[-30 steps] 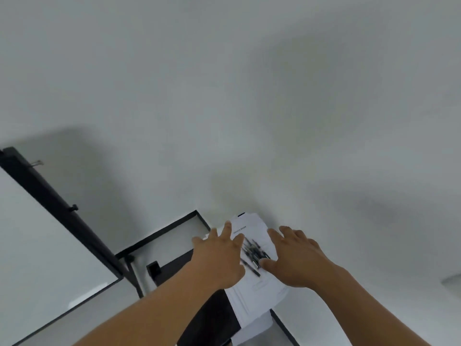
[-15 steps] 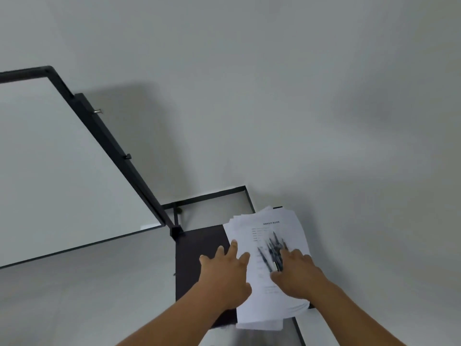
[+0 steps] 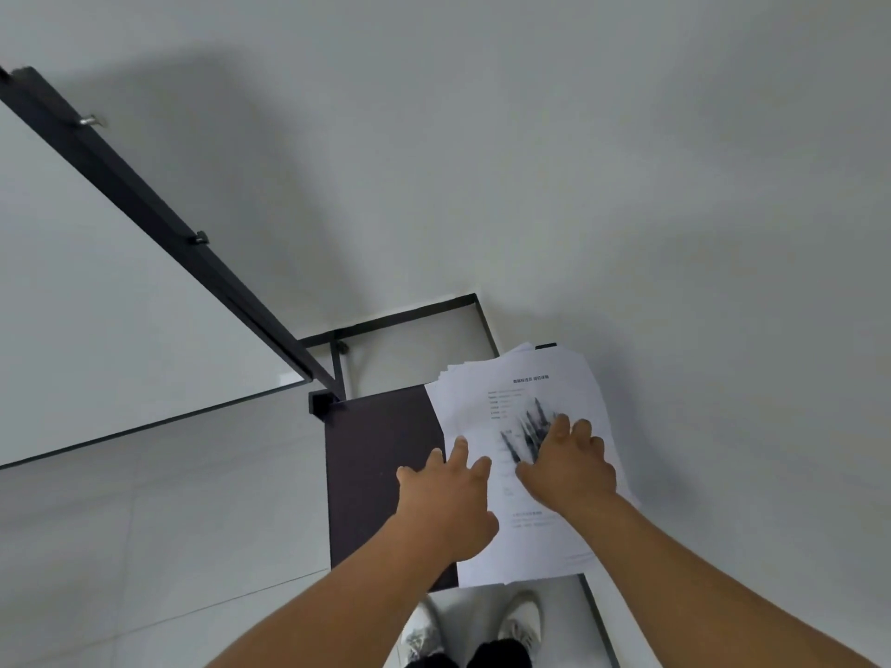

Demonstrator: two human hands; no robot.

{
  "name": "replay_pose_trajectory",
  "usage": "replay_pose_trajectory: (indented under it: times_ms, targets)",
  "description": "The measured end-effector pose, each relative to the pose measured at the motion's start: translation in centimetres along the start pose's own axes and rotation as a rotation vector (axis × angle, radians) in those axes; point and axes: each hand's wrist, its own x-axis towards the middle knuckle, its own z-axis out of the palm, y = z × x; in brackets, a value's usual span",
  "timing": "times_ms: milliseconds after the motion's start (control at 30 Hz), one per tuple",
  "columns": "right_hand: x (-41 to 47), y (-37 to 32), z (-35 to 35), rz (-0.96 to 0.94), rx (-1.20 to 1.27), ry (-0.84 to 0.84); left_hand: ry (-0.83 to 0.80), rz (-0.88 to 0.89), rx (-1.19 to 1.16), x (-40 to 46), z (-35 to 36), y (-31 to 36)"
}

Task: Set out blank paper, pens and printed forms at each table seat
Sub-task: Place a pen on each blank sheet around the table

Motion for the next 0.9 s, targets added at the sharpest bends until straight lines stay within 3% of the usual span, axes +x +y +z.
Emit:
replay_pose_trajectory:
  times_ms: [300,900]
  targets:
    - [2.2,-0.6,2.3,0.027,-0.087,0.093,-0.025,0.023,0.025,2.4,1.6,-0.3]
    - [2.9,-1.6,3.7,-0.077,0.016,0.148,-0.085,0.081,0.109,3.3,2.7,-1.2]
